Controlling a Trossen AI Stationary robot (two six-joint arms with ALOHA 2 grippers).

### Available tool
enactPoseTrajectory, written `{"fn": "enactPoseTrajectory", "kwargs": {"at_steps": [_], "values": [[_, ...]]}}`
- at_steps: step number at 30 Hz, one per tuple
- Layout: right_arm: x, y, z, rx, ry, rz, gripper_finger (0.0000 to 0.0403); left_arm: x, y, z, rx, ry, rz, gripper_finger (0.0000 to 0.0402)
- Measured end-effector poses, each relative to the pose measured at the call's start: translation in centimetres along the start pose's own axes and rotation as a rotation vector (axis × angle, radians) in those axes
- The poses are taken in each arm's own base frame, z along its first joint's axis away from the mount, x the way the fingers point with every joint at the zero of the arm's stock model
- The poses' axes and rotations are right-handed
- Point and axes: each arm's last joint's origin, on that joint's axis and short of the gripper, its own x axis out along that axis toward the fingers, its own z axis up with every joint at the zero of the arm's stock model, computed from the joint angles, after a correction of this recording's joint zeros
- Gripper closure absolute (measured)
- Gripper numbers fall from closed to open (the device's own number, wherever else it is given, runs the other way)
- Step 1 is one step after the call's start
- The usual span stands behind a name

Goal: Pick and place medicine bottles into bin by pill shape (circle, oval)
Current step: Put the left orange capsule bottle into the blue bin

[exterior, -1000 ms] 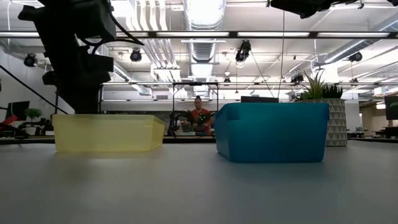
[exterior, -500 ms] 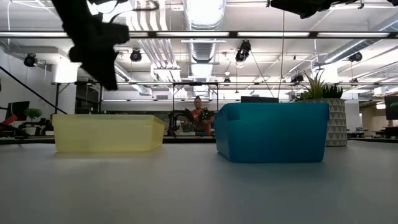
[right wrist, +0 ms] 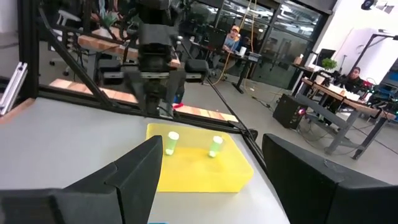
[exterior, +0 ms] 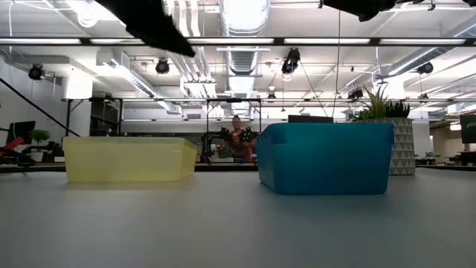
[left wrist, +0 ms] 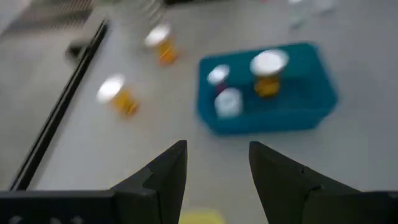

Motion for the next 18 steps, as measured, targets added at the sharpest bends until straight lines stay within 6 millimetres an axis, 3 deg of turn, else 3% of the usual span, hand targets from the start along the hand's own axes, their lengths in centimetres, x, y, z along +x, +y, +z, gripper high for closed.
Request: {"fn": "enactPoseTrajectory", "kwargs": {"at_steps": [9,18], "values": [[0.9,0.5,-0.5,0.149,0.028,0.005,0.0135,1.0,0.0,-1.1,0.274,-0.277,0.040,0.0244],[3.1,0.3,-0.3,0.280,0.055,-0.138,0.0135,-0.4,1.8,-2.5,0.351,-0.410,-0.010,0.0244]]}}
